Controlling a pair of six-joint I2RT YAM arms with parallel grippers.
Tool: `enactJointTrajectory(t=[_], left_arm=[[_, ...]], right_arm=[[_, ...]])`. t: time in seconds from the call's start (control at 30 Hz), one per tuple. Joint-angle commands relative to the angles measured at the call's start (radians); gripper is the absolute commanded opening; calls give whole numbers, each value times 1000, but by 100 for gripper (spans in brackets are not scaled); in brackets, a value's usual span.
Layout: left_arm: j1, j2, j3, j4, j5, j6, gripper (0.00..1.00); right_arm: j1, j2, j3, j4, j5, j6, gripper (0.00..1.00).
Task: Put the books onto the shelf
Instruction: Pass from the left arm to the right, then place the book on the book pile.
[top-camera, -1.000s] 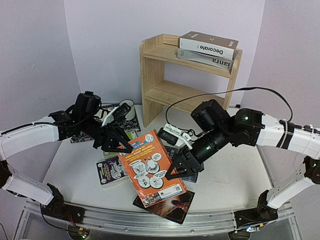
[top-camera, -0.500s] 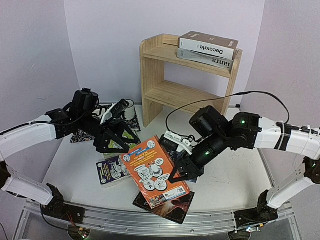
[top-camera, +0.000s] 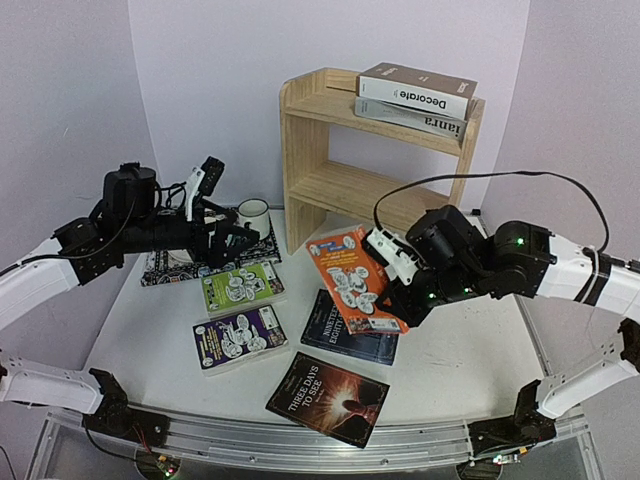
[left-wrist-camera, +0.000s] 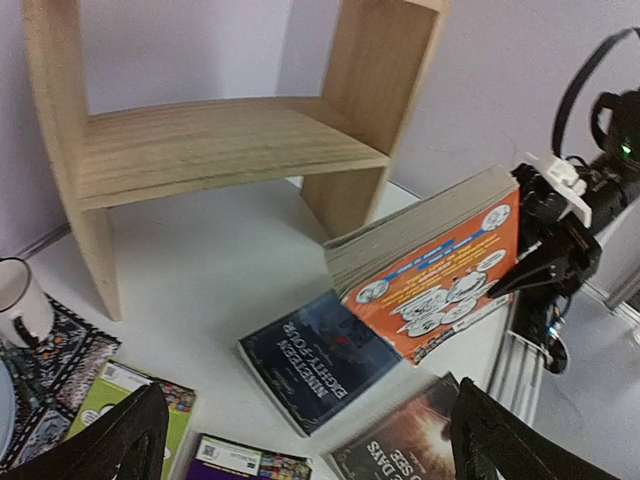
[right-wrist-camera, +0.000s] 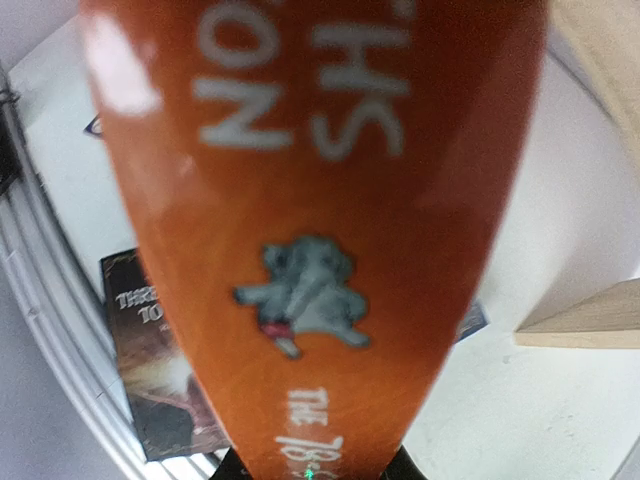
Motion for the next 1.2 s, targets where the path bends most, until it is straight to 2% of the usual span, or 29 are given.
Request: enactJointTrajectory(t=[0.0, 0.23, 0.57, 0.77, 0.97, 1.17], left_arm=[[1, -48, 3, 90, -217, -49, 99], [1, -80, -30, 113, -290, -80, 99], [1, -107, -66, 120, -326, -103, 99], [1, -108, -72, 131, -316, -116, 99], [1, -114, -86, 143, -312, -127, 99], [1, -97, -101, 191, -279, -179, 98]], right_arm=[[2, -71, -23, 204, 313, 14, 0], [2, -105, -121, 503, 457, 28, 0], [3, -35, -153, 766, 704, 46, 0], [3, 66, -102, 825, 876, 70, 0], [3, 123, -78, 884, 900, 34, 0], [2, 141, -79, 899, 826, 35, 0]])
